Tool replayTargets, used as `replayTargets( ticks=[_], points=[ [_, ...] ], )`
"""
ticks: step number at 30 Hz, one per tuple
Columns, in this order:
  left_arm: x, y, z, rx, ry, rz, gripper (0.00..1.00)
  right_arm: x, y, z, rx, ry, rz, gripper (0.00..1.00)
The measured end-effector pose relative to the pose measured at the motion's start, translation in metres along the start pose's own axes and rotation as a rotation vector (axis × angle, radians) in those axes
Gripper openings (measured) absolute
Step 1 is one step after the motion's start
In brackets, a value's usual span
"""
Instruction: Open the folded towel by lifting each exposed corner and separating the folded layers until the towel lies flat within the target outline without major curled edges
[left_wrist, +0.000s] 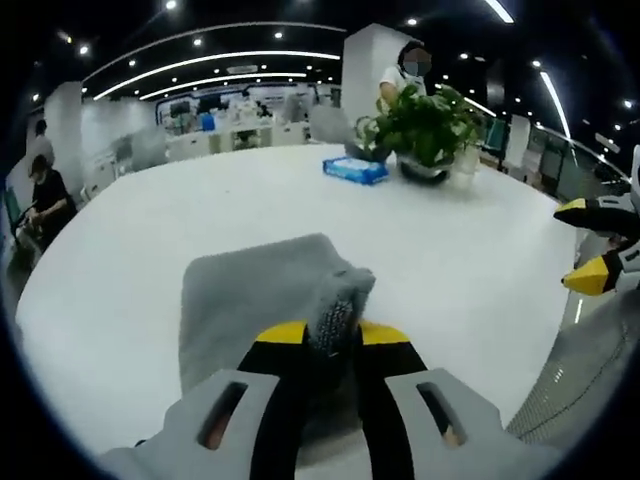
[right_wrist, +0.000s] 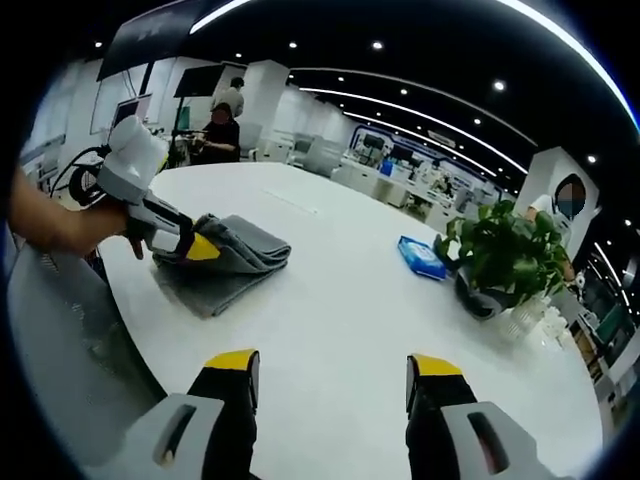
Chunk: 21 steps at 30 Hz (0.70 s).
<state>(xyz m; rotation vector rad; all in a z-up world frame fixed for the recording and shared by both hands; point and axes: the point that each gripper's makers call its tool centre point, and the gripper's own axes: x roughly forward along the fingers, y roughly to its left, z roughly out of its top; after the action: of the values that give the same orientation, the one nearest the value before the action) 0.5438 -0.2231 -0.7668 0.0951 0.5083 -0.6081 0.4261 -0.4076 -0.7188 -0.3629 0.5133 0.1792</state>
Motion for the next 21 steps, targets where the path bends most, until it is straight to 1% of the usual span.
replayTargets(
  ticks=[3, 5, 8, 13, 17, 21],
  points=[
    [0.001, -0.001, 0.000, 0.014, -0.003, -0.002, 0.17, 0.000, 0.000, 0.000, -0.007, 0.003, 0.001, 0.58],
    [0.000, -0.003, 0.003, 0.020, -0.017, -0.009, 0.18, 0.000, 0.000, -0.001, -0.010, 0.005, 0.000, 0.58],
    [0.000, -0.005, 0.004, 0.009, -0.026, -0.022, 0.19, 0.000, 0.000, -0.001, -0.009, 0.006, -0.002, 0.58],
    [0.001, -0.008, 0.004, 0.000, -0.023, -0.034, 0.19, 0.000, -0.001, -0.001, -0.008, 0.007, -0.003, 0.57],
    [-0.001, -0.012, 0.009, 0.013, -0.049, -0.046, 0.19, 0.000, -0.001, -0.002, -0.010, 0.010, -0.002, 0.57],
    [0.002, -0.012, 0.006, 0.011, -0.036, -0.050, 0.19, 0.001, -0.001, -0.003, -0.015, 0.018, -0.003, 0.57]
  ],
)
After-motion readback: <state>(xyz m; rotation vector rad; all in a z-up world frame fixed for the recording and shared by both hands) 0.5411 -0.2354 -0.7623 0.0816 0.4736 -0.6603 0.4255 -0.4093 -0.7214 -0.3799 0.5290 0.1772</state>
